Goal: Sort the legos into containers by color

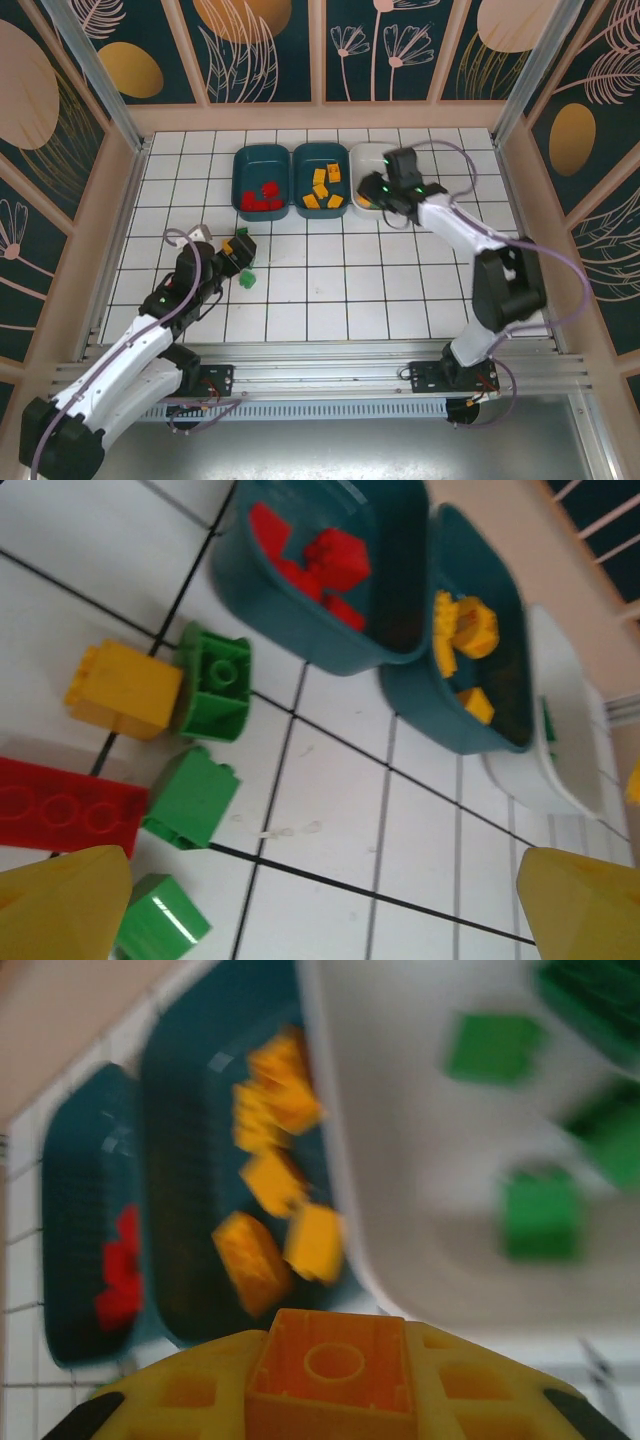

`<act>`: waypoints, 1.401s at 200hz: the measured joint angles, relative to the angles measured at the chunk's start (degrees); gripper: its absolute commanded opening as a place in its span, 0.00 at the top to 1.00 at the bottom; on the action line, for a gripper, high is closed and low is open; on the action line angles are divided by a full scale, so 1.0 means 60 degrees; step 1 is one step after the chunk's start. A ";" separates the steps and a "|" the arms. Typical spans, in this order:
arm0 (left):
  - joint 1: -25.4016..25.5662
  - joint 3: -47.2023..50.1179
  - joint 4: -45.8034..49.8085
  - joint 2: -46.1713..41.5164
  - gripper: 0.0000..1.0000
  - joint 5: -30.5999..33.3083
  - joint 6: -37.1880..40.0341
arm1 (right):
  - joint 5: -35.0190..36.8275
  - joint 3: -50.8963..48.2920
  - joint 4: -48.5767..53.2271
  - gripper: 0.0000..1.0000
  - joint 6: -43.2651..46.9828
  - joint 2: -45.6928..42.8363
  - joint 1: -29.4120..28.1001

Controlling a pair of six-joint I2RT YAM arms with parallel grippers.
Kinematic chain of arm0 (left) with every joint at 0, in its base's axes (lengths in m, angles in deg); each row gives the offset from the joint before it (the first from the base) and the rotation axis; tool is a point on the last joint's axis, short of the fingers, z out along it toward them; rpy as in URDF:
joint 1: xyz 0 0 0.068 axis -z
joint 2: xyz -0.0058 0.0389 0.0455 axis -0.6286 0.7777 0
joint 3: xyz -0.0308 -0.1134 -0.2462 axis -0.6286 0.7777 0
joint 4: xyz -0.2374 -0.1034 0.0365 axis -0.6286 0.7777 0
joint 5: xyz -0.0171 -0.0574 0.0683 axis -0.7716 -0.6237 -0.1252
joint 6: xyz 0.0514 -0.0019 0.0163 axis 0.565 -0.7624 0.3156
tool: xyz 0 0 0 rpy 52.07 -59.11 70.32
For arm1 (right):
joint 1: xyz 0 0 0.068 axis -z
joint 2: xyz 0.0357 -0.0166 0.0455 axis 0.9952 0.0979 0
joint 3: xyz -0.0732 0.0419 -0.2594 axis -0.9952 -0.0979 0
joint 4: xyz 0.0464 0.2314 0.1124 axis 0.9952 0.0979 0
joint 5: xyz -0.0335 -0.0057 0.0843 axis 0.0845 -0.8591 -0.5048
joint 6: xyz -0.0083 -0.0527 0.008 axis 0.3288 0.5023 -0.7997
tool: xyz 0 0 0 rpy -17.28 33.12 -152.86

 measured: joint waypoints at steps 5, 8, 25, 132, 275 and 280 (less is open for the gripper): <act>-0.0095 0.0069 -0.0044 0.0240 0.02 -0.0127 -0.0073 | 0.0080 0.0350 -0.0062 0.75 0.0033 0.0310 -0.0106; -0.0157 0.0127 -0.0073 0.0390 0.02 -0.0200 -0.0131 | 0.0091 0.0645 -0.0087 0.75 0.0040 0.0601 -0.0186; -0.0390 0.0506 -0.0087 0.0936 0.01 -0.0495 -0.0393 | 0.0299 0.2029 -0.0091 0.71 0.0215 0.1840 -0.0415; -0.0222 0.0248 0.0127 0.3428 0.15 -0.1002 0.0193 | 0.0637 0.3013 0.0521 0.37 0.1224 0.2871 -0.0670; 0.1362 -0.2652 0.2193 0.6987 0.66 0.1399 0.2175 | 0.0470 -0.3450 -0.0696 0.38 0.1188 -0.2266 -0.0062; 0.1417 -0.2699 0.2208 0.7045 0.67 0.1461 0.2211 | 0.0470 -0.3468 -0.0696 0.39 0.1188 -0.2324 -0.0033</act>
